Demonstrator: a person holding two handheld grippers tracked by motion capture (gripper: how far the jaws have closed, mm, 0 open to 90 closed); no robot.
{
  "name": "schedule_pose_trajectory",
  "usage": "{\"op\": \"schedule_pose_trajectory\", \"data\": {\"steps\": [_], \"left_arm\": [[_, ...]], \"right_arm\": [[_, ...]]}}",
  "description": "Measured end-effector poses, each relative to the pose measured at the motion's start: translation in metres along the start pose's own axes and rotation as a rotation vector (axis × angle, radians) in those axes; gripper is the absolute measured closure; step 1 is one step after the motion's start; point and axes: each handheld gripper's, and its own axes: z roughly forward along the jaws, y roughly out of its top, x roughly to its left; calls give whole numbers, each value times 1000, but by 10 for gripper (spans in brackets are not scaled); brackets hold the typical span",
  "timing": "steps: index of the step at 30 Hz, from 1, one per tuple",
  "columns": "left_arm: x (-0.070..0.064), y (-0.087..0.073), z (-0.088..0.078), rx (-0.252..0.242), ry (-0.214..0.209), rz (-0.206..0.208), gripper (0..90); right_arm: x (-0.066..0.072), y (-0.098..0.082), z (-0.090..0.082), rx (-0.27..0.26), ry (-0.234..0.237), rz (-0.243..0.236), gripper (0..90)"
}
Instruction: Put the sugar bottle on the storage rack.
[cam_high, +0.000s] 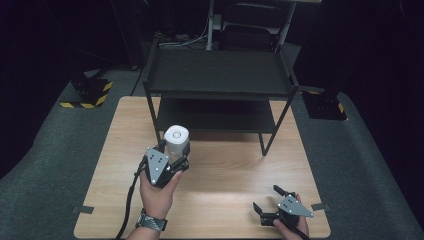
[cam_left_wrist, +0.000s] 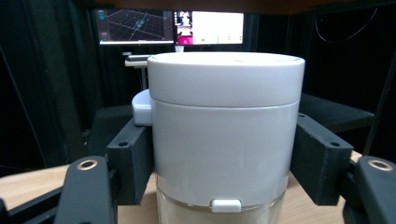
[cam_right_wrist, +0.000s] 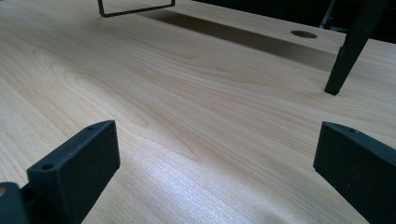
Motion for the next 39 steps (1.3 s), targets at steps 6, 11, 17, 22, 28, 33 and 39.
{"op": "schedule_pose_trajectory", "data": {"steps": [6,11,17,22,28,33,39], "left_arm": [[-2,12,14,-10,-5,-3,311],[-4,20,28,-15,-8,-3,311],[-8,26,44,-12,-10,9,311],[-11,29,59,-14,-6,10,312],[-13,31,78,-21,7,1,311],[-16,33,95,-23,17,10,312],[-21,31,116,-24,32,10,312]], "right_arm": [[0,0,0,-2,1,0,0],[0,0,0,-3,2,0,0],[-1,-1,0,-6,4,0,0],[-1,-1,-1,-7,7,-1,0],[-1,-2,-1,-10,9,-2,0],[-2,-2,-1,-12,12,-2,0],[-2,-3,-1,-17,15,-2,0]]}}
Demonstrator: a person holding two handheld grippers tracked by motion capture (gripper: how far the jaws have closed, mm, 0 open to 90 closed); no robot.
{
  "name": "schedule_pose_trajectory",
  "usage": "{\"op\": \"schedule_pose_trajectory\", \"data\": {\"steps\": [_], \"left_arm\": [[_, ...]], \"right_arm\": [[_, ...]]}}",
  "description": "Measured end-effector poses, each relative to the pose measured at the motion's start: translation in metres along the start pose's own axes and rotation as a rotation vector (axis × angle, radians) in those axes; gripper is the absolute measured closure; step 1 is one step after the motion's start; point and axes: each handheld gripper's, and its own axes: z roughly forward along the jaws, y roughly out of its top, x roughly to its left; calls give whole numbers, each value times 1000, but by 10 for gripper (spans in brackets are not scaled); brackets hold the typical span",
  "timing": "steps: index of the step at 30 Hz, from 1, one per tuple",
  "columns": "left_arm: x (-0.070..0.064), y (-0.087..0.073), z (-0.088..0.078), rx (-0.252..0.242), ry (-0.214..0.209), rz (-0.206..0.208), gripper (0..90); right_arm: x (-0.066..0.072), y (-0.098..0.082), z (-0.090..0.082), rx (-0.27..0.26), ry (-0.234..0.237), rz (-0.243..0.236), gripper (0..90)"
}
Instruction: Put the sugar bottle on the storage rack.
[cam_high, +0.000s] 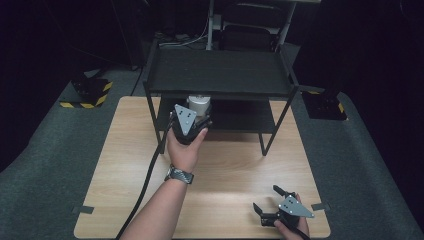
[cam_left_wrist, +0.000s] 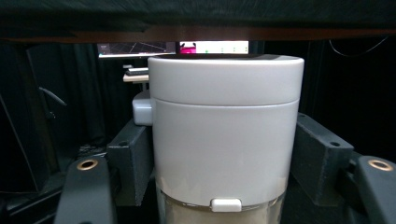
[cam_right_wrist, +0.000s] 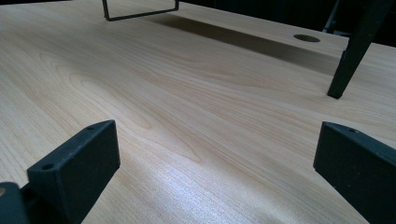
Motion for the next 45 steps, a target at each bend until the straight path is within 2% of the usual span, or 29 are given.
{"op": "schedule_pose_trajectory", "data": {"steps": [6,11,16,23,35,37,39,41,43,45], "left_arm": [[-3,-9,24,3,19,-3,311],[-5,-12,36,9,26,2,311],[-6,-17,46,5,26,-13,311],[-9,-19,49,0,35,-14,309],[-7,-14,47,26,27,-14,304],[-6,-12,47,37,33,-18,275],[-3,-10,48,53,18,-50,185],[0,-10,48,60,4,-63,89],[0,-11,45,54,5,-43,12],[2,-11,43,51,-5,-34,5]], "right_arm": [[0,-1,0,-5,3,0,0],[-1,-2,-1,-9,5,0,0],[-1,-2,-1,-12,7,-1,0],[-1,-2,-1,-14,6,-2,0],[0,-3,-1,-16,3,-2,0],[0,-3,-1,-16,3,-2,0],[0,-3,-1,-15,3,-2,0],[0,-3,-1,-15,4,-3,0],[-1,-3,-1,-14,4,-3,0],[0,-3,-1,-14,3,-3,0]]}}
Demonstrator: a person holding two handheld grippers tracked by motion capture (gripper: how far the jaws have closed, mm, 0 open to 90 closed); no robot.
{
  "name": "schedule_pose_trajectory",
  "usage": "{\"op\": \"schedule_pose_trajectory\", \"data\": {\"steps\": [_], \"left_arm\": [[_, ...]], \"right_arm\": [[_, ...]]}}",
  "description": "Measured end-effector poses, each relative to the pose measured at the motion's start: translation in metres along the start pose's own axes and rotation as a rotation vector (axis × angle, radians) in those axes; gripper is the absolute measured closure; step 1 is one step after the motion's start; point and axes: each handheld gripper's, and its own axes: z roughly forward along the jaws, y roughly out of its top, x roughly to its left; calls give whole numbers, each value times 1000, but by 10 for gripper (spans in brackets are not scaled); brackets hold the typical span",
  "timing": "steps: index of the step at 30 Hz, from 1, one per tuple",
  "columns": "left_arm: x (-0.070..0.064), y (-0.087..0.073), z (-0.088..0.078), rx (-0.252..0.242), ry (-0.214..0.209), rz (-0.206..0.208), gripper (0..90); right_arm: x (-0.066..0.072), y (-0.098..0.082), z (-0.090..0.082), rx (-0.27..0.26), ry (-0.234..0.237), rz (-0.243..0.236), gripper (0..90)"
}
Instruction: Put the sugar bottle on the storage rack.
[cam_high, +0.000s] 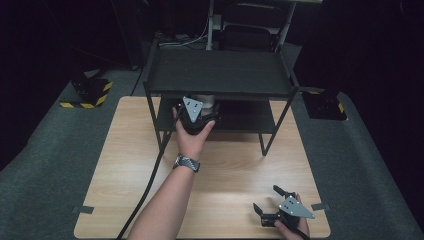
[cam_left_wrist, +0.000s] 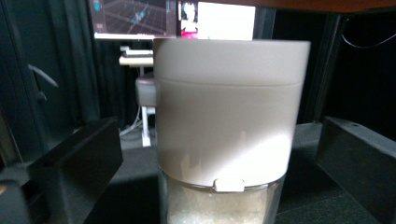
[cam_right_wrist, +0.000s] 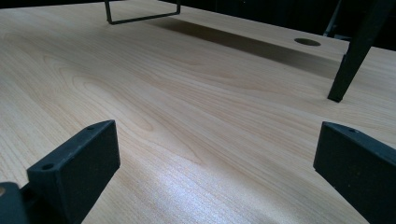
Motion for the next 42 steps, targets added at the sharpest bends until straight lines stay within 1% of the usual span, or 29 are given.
{"op": "schedule_pose_trajectory", "data": {"steps": [2,3,4,5,8,11,14,16,19,23,30,35,37,39,42], "left_arm": [[4,0,-3,-5,-20,-19,5],[3,-1,-5,-11,-10,-25,5],[4,0,-7,-7,-10,-36,5],[6,0,-9,-9,-16,-39,5],[8,0,-15,-15,-23,-37,5],[11,-1,-23,-23,-38,-36,5],[12,-2,-31,-27,-46,-18,5],[13,-3,-38,-28,-57,-9,5],[16,-6,-49,-40,-68,-7,5],[19,-11,-64,-51,-72,-2,5],[25,-29,-93,-70,-95,16,5],[29,-43,-112,-81,-98,23,5],[32,-49,-121,-85,-106,16,5],[35,-55,-130,-82,-107,17,5],[41,-68,-145,-84,-110,13,5]], "right_arm": [[0,0,0,1,0,0,0],[0,0,0,1,1,-1,0],[0,0,0,0,1,-2,0],[0,0,0,1,1,-2,0],[0,0,0,1,1,-2,0],[0,0,0,2,1,-2,0],[0,1,0,3,1,-3,0],[0,1,0,3,0,-2,0],[0,1,0,4,2,-4,0],[0,1,1,5,0,-4,0],[0,1,1,7,1,-4,0],[0,1,1,7,0,-4,0],[0,2,1,8,-1,-7,0],[0,2,1,9,0,-7,0],[0,2,1,9,0,-7,0]]}}
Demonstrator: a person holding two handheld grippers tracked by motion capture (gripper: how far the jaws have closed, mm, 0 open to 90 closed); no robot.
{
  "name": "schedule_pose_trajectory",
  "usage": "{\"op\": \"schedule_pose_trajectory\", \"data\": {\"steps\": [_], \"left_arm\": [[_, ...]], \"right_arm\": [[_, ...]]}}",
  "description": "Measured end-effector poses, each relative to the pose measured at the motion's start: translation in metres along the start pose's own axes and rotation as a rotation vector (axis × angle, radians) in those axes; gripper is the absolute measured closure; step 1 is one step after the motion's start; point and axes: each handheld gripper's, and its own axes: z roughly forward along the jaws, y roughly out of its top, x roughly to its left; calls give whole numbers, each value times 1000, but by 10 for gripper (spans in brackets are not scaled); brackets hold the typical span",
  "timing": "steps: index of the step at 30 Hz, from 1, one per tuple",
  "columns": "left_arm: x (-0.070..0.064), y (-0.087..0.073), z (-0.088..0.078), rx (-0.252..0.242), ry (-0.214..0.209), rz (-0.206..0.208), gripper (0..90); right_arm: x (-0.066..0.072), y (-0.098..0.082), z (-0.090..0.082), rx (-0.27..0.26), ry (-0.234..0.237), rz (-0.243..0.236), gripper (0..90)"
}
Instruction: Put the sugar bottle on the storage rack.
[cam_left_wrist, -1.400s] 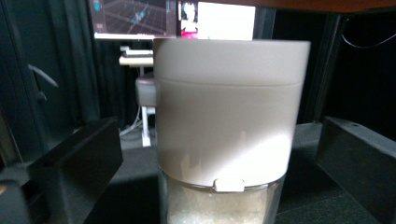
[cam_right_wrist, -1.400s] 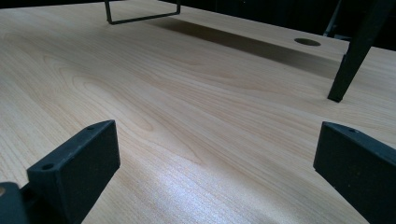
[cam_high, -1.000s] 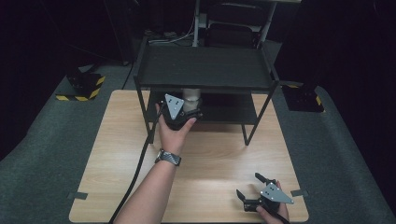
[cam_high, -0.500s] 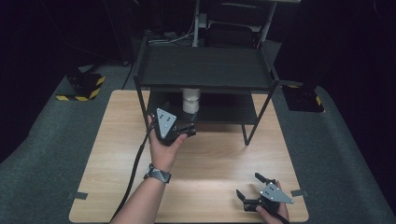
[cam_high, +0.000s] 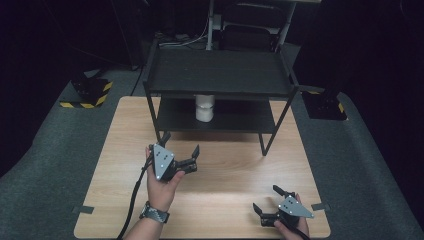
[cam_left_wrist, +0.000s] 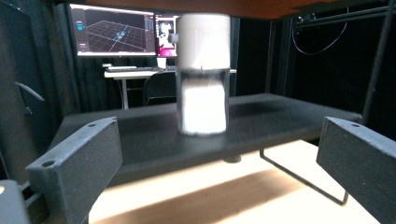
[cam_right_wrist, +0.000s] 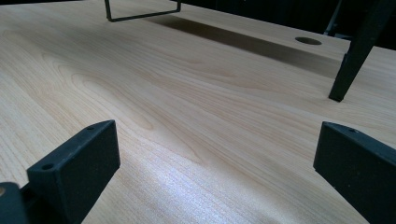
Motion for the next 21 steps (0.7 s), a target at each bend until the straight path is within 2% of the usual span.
{"op": "schedule_pose_trajectory", "data": {"steps": [2,6,10,15,19,21], "left_arm": [[2,-8,-11,9,5,-7,5],[8,-25,-32,35,11,5,5],[11,-40,-50,58,35,-4,5],[18,-55,-68,110,43,-3,5],[20,-63,-75,153,52,-6,5],[21,-66,-78,174,52,6,5]], "right_arm": [[0,0,0,1,0,-1,0],[0,0,0,2,0,-2,0],[0,1,0,3,-1,-1,0],[0,1,1,4,0,-1,0],[0,1,1,4,2,-1,0],[0,1,1,3,2,-1,0]]}}
